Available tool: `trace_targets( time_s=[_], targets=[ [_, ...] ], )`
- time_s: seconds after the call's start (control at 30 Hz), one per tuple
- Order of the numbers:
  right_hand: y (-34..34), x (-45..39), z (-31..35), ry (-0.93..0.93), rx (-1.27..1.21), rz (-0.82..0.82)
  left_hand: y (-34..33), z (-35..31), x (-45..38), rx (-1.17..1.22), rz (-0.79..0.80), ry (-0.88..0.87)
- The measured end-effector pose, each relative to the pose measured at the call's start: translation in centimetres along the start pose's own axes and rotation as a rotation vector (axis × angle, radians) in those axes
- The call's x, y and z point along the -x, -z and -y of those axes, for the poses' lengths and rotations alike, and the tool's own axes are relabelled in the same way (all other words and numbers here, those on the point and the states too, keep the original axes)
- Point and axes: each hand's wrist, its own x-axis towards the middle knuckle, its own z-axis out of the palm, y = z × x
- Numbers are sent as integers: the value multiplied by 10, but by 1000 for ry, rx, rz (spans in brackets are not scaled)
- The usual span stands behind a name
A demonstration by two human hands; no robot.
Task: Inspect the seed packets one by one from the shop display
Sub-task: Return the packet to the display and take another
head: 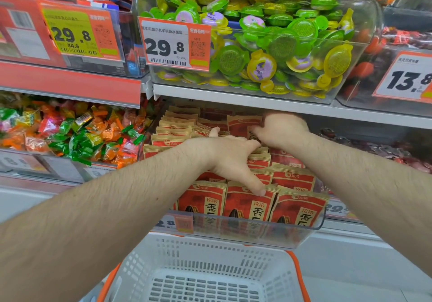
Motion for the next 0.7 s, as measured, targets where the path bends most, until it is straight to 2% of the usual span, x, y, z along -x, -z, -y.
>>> trace_targets(
  time_s=[0.17, 0.33, 0.43, 0.5, 0.7],
  targets=[
    [2, -4, 2, -64, -18, 165, -2, -1, 0, 9, -15, -6],
    [5, 0, 10, 57, -150, 111, -1, -2, 2, 8, -18, 2],
    [6, -9, 14, -113, -276, 217, -1, -3, 2, 4, -10, 6],
    [6, -16, 13, -141, -268, 289, -1, -3, 3, 0, -9, 8],
    [-3, -29, 9, -167, -248, 265, -2, -3, 2, 3, -12, 9]
  ],
)
